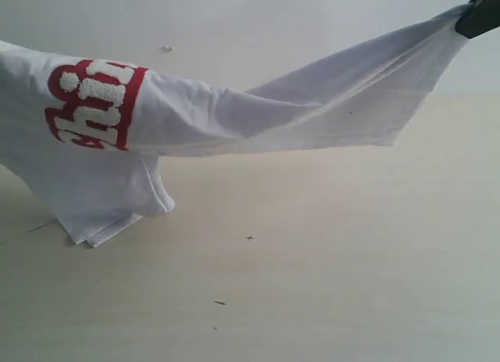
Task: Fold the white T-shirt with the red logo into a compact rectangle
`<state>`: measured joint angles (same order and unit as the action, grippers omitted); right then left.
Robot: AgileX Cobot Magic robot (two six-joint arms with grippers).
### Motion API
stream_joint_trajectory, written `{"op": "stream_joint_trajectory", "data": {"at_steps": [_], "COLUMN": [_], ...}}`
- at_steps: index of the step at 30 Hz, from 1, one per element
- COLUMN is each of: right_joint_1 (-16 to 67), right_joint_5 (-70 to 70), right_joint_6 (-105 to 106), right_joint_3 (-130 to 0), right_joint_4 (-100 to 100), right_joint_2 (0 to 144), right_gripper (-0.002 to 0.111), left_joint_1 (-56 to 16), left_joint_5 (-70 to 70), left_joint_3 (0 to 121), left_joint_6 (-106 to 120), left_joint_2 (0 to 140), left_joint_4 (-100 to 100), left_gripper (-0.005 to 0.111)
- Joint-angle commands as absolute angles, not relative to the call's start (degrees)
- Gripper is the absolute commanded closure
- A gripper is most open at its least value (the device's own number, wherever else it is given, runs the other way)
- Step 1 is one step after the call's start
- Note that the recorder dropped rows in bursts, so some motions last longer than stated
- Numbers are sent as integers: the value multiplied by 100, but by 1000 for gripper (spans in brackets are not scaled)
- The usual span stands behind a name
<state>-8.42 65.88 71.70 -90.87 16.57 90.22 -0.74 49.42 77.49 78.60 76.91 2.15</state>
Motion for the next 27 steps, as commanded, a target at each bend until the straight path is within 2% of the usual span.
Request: {"op": "stream_joint_trajectory", "data": {"at_steps": [1, 10, 14, 20, 24, 26, 27], "right_joint_1": [-830, -805, -618, -536, -536, -536, -536], "right_joint_5": [6996, 6996, 6996, 6996, 6996, 6152, 5277], "right_joint_6": [6974, 6676, 6745, 6387, 6090, 6100, 6183], "right_joint_3": [-9125, -8394, -7758, -7465, -7465, -7465, -7465], "right_joint_4": [1797, 2515, 2370, 1658, 1169, 1015, 1099], "right_joint_2": [8643, 7581, 7371, 7630, 8179, 8681, 9010], "right_gripper": [108, 108, 108, 108, 108, 108, 108], "left_joint_1": [-53, -53, -80, -184, -184, -173, -173], "left_joint_5": [5446, 5920, 6517, 6542, 5946, 5038, 4362], "left_joint_3": [7815, 7800, 7661, 7231, 7196, 7196, 7196], "left_joint_6": [7298, 6729, 6691, 7129, 7346, 7346, 7346], "left_joint_2": [7065, 5823, 5745, 6119, 6865, 7464, 7881], "left_joint_4": [169, 0, -381, -322, -311, -311, -311], "left_gripper": [107, 107, 107, 107, 107, 107, 107]}}
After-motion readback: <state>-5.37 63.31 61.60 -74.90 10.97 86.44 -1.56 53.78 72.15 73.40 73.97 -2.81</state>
